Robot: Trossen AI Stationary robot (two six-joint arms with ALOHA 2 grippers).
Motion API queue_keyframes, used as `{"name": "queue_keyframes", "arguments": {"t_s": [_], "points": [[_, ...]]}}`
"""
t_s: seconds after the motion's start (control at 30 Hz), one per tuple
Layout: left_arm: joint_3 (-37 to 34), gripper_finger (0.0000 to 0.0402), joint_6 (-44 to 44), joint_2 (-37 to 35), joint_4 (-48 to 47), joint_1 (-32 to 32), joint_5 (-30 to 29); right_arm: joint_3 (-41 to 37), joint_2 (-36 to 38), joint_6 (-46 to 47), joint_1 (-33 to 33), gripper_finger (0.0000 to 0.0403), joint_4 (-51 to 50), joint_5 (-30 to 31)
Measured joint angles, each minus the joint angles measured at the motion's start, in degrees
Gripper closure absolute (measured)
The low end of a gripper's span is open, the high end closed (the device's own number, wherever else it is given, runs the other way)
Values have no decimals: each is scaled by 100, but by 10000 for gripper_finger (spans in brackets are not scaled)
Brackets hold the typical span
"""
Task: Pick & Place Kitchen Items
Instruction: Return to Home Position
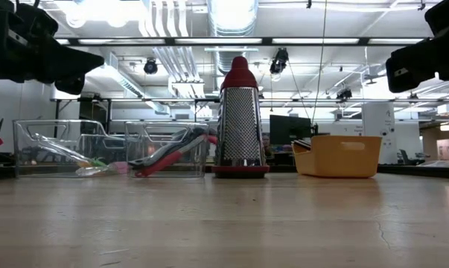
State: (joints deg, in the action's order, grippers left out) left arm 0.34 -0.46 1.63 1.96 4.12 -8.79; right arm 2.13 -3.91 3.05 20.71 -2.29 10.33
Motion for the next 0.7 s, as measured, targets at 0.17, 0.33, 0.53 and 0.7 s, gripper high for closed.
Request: {"name": "queue_keyframes", "arguments": {"t_s": [0.17, 0.33, 0.53, 0.7], "points": [[9, 385, 2, 0, -5, 0, -7, 0, 1, -30, 0, 394, -1, 0], [22, 381, 1, 0, 1, 0, -9, 0, -2, -48, 0, 394, -2, 0], [22, 384, 2, 0, 13, 0, -12, 0, -2, -44, 0, 394, -3, 0], [22, 385, 2, 0, 17, 0, -12, 0, -2, -2, 0, 394, -4, 2]]}}
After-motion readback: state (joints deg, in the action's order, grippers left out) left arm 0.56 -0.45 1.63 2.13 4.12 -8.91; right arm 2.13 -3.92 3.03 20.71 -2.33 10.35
